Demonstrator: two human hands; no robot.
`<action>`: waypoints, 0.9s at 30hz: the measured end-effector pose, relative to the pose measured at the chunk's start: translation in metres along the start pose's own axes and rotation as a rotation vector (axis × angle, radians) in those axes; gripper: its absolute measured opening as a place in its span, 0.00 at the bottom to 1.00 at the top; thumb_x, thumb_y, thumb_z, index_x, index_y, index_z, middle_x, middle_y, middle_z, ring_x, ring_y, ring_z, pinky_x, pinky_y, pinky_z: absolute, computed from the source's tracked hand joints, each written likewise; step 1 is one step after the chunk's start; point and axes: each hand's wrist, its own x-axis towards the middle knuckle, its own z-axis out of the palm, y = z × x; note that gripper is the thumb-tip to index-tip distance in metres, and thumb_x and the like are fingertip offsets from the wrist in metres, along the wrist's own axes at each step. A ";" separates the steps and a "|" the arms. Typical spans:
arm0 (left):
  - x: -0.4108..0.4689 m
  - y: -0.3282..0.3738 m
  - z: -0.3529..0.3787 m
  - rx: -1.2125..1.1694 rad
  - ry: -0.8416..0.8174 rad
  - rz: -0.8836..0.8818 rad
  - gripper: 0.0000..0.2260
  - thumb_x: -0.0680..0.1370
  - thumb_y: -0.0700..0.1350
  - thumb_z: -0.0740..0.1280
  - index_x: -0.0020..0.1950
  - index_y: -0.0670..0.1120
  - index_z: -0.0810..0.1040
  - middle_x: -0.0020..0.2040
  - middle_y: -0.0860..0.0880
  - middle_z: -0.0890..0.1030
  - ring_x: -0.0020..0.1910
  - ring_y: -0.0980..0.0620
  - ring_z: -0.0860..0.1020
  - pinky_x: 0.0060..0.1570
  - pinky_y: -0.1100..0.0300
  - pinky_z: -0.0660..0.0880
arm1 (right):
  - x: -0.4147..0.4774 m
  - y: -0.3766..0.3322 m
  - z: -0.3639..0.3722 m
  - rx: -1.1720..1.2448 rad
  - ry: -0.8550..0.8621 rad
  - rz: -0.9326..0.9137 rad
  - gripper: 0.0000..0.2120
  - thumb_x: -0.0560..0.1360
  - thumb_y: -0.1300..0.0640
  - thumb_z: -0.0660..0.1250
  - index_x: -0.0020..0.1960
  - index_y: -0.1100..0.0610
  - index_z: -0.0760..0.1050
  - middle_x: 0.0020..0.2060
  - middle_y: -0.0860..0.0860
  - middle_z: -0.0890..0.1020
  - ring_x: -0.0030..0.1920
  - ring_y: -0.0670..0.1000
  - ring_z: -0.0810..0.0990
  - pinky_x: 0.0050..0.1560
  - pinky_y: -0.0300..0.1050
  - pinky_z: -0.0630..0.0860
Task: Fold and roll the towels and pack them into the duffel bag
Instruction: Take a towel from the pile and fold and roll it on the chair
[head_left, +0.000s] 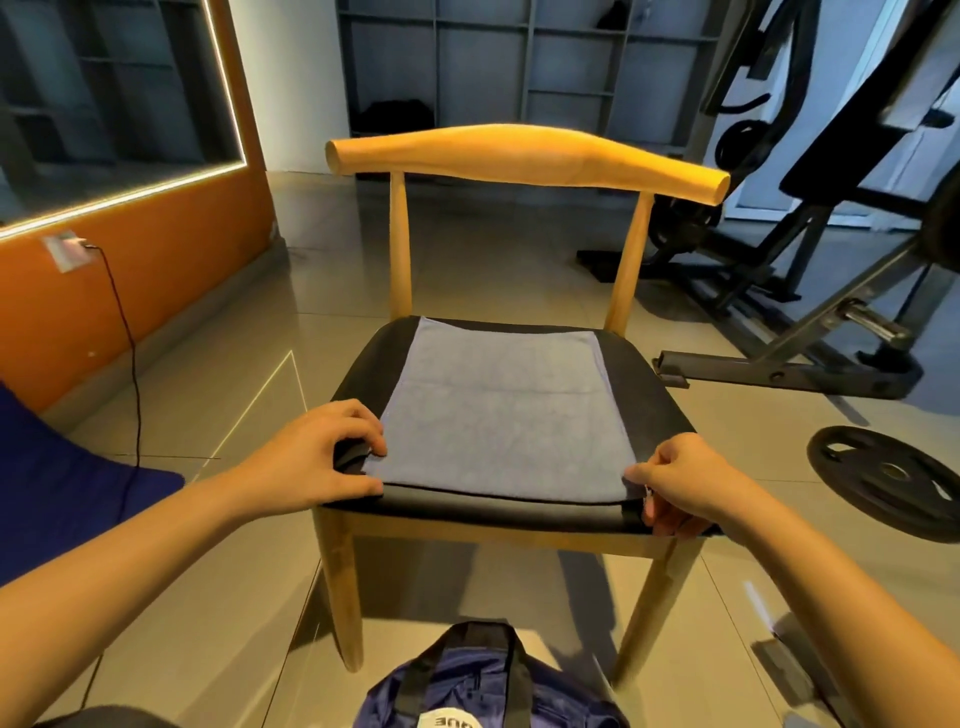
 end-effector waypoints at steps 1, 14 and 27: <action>-0.004 0.000 0.002 0.032 0.012 0.016 0.10 0.73 0.54 0.76 0.52 0.60 0.81 0.58 0.63 0.74 0.58 0.63 0.74 0.54 0.66 0.77 | -0.002 -0.001 0.000 0.018 -0.009 0.002 0.12 0.78 0.54 0.71 0.45 0.63 0.82 0.31 0.58 0.85 0.31 0.55 0.85 0.29 0.40 0.78; -0.029 0.007 0.009 0.209 0.245 0.042 0.06 0.79 0.43 0.71 0.53 0.52 0.83 0.55 0.56 0.82 0.52 0.58 0.80 0.50 0.69 0.73 | -0.024 0.008 -0.006 0.616 -0.068 -0.057 0.05 0.77 0.66 0.71 0.52 0.63 0.82 0.45 0.63 0.85 0.38 0.58 0.86 0.42 0.50 0.85; -0.004 0.042 -0.052 -0.505 0.365 -0.133 0.14 0.71 0.43 0.58 0.28 0.49 0.77 0.28 0.51 0.74 0.33 0.58 0.75 0.36 0.69 0.75 | -0.058 0.004 -0.042 0.496 -0.036 -0.467 0.05 0.76 0.66 0.71 0.49 0.61 0.84 0.36 0.57 0.83 0.35 0.54 0.78 0.36 0.43 0.76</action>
